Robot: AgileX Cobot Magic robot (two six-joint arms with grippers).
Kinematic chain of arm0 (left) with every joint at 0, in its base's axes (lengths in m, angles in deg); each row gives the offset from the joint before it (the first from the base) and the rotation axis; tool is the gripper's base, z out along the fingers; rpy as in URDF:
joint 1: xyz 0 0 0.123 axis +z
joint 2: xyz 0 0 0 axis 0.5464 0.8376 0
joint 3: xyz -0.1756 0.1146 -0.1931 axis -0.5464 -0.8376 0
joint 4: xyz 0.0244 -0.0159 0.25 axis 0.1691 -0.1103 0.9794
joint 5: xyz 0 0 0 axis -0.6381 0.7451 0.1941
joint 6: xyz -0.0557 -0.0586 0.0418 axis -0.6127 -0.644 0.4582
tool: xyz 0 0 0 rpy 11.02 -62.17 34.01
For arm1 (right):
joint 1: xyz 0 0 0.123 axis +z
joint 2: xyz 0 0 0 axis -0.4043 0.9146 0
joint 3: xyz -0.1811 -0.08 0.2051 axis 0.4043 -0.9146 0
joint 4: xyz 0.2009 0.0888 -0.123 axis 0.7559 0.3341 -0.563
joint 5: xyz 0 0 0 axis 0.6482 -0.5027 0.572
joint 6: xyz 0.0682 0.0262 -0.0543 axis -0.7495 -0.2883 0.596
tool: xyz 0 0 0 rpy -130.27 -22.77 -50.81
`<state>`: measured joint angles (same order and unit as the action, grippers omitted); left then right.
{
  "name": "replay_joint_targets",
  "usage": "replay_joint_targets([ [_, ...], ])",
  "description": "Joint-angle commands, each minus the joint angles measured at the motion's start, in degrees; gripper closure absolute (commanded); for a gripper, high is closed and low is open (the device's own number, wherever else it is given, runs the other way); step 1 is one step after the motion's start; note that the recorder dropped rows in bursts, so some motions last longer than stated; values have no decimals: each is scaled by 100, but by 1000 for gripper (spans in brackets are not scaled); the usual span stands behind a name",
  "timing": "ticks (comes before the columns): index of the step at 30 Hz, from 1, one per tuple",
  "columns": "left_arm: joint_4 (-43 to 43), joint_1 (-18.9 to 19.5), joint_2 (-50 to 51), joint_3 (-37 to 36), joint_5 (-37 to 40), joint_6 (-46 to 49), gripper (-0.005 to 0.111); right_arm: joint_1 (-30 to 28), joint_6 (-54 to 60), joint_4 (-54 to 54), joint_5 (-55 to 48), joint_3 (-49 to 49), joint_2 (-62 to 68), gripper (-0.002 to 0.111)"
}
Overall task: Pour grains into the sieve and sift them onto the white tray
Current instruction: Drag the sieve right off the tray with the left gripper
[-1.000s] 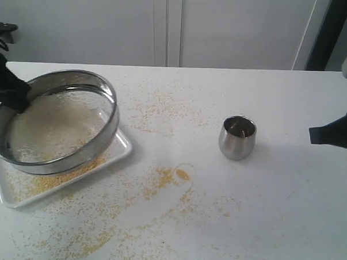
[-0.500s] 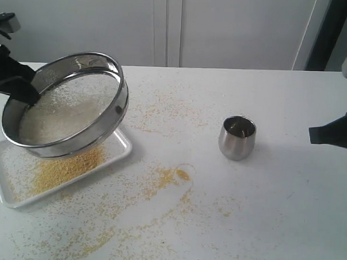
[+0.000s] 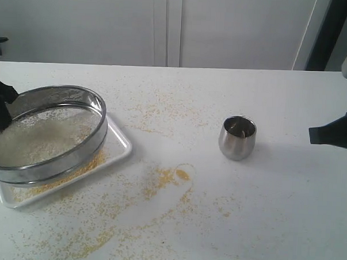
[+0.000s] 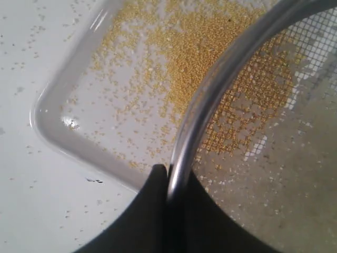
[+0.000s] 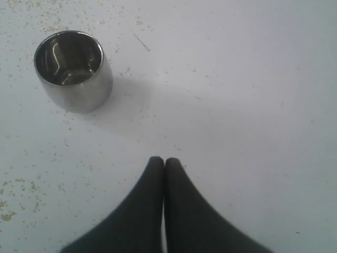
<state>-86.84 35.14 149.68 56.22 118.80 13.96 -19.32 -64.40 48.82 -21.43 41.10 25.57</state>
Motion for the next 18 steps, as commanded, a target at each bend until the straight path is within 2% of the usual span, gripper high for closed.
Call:
replay_joint_targets([
  [1, 26, -544, -217, 22, 107, -352, 107, -10, -88, -29, 64, -21, -30, 108],
  [9, -19, -1892, -112, 22, -81, -593, 107, -10, -124, -29, 64, -21, -30, 108],
  [13, -32, -2291, -19, 32, -494, -838, 107, -10, -124, -29, 64, -21, -30, 108],
  [18, -46, -2646, 229, 166, -526, -925, 107, -10, -124, -29, 64, -21, -30, 108],
])
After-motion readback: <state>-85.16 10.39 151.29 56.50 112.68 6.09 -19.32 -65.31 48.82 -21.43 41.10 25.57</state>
